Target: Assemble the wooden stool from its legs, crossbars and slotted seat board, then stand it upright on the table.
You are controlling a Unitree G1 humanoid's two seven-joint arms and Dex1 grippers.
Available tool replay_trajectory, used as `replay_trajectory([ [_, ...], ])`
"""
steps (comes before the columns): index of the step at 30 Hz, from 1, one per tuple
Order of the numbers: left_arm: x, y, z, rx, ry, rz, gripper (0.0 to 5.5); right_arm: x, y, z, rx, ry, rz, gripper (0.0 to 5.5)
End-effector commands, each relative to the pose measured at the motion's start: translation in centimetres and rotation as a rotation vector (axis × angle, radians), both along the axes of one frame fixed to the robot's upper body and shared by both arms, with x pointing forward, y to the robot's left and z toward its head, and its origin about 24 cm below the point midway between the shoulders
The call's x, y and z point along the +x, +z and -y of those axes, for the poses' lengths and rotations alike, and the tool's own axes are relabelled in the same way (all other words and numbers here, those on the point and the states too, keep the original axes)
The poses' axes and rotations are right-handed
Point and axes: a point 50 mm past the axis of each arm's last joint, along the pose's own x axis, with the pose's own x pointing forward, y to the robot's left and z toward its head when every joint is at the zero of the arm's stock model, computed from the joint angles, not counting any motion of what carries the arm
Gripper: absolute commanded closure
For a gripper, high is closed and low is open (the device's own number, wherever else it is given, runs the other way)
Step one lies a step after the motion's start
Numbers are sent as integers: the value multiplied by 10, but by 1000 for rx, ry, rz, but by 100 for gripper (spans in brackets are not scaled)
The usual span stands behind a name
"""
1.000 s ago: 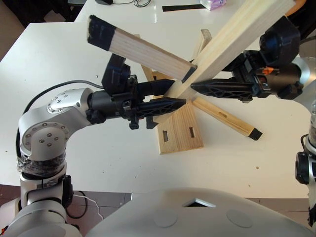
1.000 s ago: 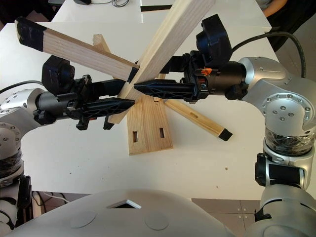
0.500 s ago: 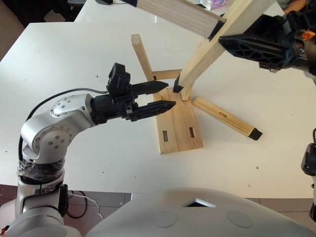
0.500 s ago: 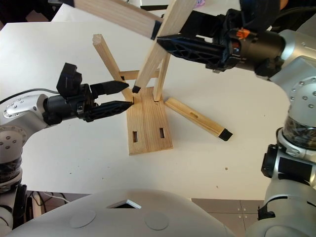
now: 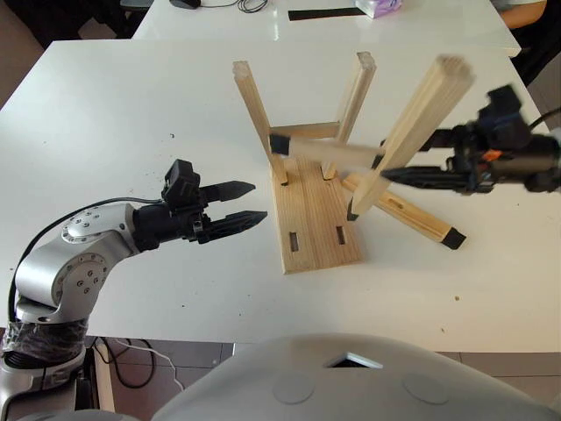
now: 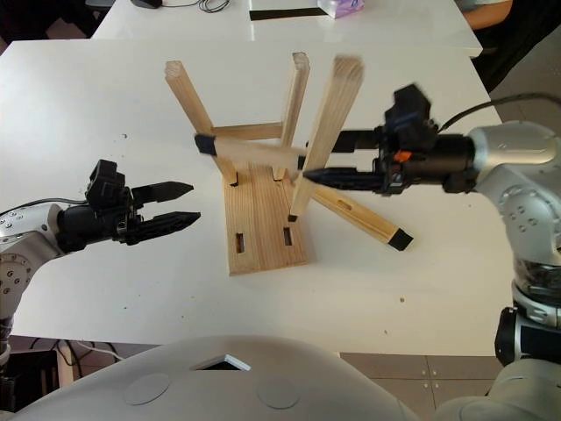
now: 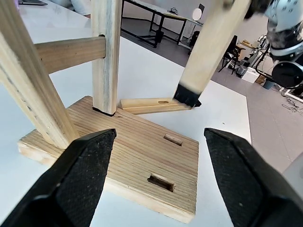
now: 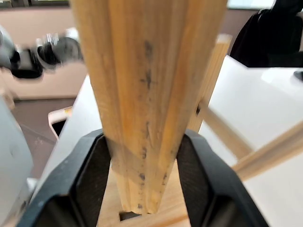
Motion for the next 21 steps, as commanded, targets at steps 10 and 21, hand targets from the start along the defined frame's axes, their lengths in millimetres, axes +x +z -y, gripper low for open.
replay_trajectory([
  [10,-39,-32,24,160,-249,-95,204,-13,-27,-16,15,28,94,348],
  [21,-33,-52,48,288,-325,-34,204,-22,-58,-18,-30,33,98,348],
])
